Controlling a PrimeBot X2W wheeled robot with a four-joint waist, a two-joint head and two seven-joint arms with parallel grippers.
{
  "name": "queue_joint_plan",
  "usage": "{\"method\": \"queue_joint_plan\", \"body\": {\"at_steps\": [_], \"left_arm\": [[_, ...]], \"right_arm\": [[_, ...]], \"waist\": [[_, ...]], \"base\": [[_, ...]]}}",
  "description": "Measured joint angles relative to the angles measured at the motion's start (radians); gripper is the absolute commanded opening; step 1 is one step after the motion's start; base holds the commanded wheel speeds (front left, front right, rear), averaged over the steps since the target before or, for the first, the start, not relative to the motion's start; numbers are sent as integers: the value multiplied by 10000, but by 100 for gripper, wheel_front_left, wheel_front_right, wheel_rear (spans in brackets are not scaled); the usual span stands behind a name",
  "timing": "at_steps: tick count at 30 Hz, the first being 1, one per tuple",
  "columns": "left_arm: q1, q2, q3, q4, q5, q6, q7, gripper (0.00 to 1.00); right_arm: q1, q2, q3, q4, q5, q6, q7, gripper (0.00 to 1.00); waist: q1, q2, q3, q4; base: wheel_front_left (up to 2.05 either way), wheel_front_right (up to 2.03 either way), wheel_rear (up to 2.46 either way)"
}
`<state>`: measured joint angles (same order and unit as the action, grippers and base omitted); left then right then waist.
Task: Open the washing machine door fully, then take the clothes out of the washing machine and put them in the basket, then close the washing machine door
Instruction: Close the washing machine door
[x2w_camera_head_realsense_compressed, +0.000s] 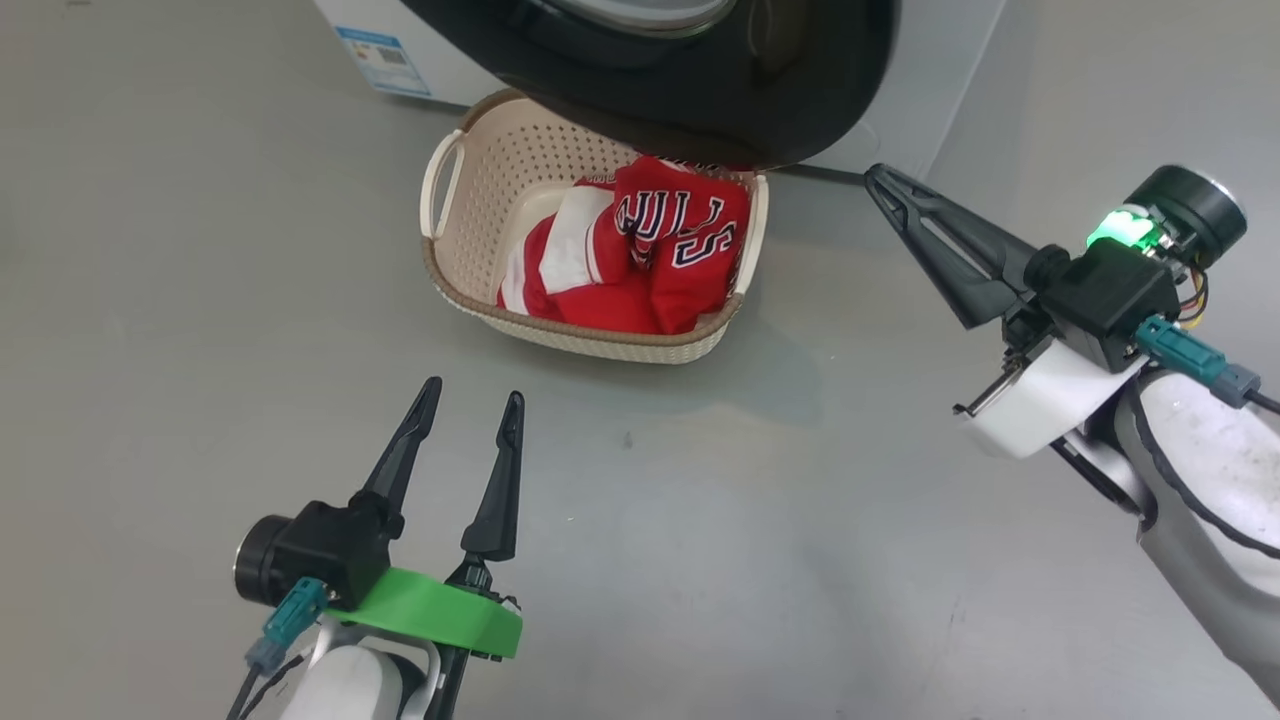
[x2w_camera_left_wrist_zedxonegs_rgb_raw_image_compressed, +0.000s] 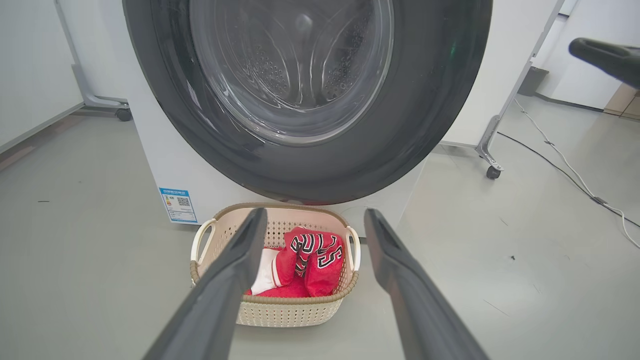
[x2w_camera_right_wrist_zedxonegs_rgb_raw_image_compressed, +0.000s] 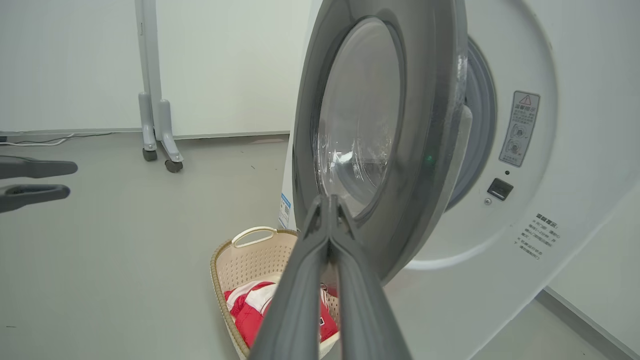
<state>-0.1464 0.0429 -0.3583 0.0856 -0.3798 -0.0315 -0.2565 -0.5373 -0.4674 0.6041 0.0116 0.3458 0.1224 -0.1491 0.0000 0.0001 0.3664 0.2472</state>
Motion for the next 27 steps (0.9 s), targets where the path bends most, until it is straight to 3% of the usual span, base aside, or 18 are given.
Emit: {"method": "queue_joint_plan", "body": {"at_steps": [14,27], "left_arm": [[-620,-23,-759,-535,-1035,339,0,100],[-909,-63,-980,-662,-1304,792,0,100]], "right_arm": [[-2004,-821,376,328,709,0,384,0],[-2932,-976,-90,1354,1032,15,186,0]], "waist": [[0,0,1406,1228],[0,0,2270,1767]], "base": [[0,0,0],[0,0,0]]}}
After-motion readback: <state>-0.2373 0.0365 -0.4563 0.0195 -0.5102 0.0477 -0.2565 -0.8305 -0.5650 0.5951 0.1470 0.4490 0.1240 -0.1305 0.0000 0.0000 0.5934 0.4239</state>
